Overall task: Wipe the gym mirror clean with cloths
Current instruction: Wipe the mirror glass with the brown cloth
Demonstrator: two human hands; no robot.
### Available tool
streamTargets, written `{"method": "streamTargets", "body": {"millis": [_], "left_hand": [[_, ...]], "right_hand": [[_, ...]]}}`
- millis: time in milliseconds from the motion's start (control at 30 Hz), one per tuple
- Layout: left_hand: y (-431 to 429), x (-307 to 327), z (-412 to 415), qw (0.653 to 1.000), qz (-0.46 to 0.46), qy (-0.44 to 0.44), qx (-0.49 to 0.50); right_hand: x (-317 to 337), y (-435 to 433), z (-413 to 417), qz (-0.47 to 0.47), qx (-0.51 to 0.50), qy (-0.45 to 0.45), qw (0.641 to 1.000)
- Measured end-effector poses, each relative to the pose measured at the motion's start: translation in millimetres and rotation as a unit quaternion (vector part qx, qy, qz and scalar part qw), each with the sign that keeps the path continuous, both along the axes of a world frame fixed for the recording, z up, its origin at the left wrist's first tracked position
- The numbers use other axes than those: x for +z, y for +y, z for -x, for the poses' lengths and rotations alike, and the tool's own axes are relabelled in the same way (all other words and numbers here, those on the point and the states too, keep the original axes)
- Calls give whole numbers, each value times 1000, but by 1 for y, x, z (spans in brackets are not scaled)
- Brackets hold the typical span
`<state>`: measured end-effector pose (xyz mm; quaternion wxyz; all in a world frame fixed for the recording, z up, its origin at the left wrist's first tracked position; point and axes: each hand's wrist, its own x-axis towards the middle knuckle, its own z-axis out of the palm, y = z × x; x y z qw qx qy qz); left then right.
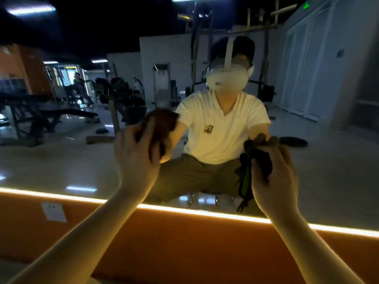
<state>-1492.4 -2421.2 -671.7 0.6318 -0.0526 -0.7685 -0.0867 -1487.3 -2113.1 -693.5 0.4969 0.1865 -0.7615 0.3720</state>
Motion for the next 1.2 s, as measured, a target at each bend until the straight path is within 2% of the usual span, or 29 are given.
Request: {"method": "streamTargets", "body": {"millis": [67,267,333,400,467,500,600,700,767,833,933,1000,1100,1133,1167,1200], "left_hand": [[9,15,3,998,-62,5,-10],[102,-73,1,989,37,-92,-109],[108,-99,-5,970,162,-133,-124],[97,-105,-11,929,319,-153,-106],[80,-87,-12,908,387,-135,-86],[71,-71,-12,916,375,-118,-77],[42,-4,-6,970,234,-47,-39],[29,54,9,993,113,14,-24],[46,54,19,996,79,15,-33],[72,26,22,995,85,-14,-55],[96,-23,16,984,145,-47,-87],[94,-53,10,960,244,-81,-105],[67,-78,3,864,471,-157,-88],[56,-75,3,842,509,-164,-74],[47,-64,3,842,509,-164,-65],[41,-47,2,863,476,-157,-59]], "right_hand": [[1,2,2,-10,4,12,1000],[-4,7,-5,-53,12,2,999],[-6,5,-6,-49,-15,7,999],[-5,0,-5,-40,-24,19,999],[-3,-7,-2,-31,-17,33,999],[-2,-10,1,-26,-9,35,999],[3,-15,3,-16,2,49,999],[5,-16,6,-11,15,51,999],[3,-15,7,-13,12,53,998],[2,-11,7,-15,3,51,999],[1,-3,7,-15,-12,47,999],[-1,2,7,-14,-17,36,999],[-4,1,4,-18,-21,24,999],[-4,1,3,-20,-20,23,999],[-3,0,3,-19,-19,23,999],[-2,-1,2,-18,-16,25,999]]}}
